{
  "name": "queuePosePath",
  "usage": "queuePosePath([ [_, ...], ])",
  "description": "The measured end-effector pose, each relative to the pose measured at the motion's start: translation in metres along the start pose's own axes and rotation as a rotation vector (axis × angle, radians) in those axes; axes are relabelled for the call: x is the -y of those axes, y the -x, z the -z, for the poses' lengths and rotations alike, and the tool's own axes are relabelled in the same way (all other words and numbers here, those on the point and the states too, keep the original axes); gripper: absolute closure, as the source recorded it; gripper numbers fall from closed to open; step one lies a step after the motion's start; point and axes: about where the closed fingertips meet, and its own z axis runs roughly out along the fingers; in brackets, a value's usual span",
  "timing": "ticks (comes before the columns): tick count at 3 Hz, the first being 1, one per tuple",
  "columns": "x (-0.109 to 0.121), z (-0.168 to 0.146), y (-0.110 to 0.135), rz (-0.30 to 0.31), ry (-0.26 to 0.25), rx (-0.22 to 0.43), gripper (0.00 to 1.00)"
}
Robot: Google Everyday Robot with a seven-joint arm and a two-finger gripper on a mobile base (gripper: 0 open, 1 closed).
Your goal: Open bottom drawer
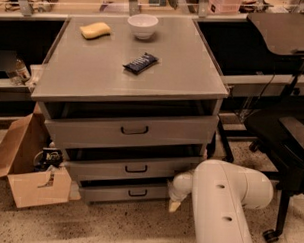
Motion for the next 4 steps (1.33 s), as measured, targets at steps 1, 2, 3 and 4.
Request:
queuePosePath([
  [1, -0.006, 0.005, 0.008, 0.023, 0.006, 0.008, 0.50],
  [2, -0.005, 0.008, 0.009, 0.023, 0.007, 0.009, 0.74],
  [3, -0.026, 0.019, 0.021, 0.040, 0.041, 0.026, 1.00],
  [4, -0.026, 0.019, 0.021, 0.040, 0.041, 0.026, 0.00],
])
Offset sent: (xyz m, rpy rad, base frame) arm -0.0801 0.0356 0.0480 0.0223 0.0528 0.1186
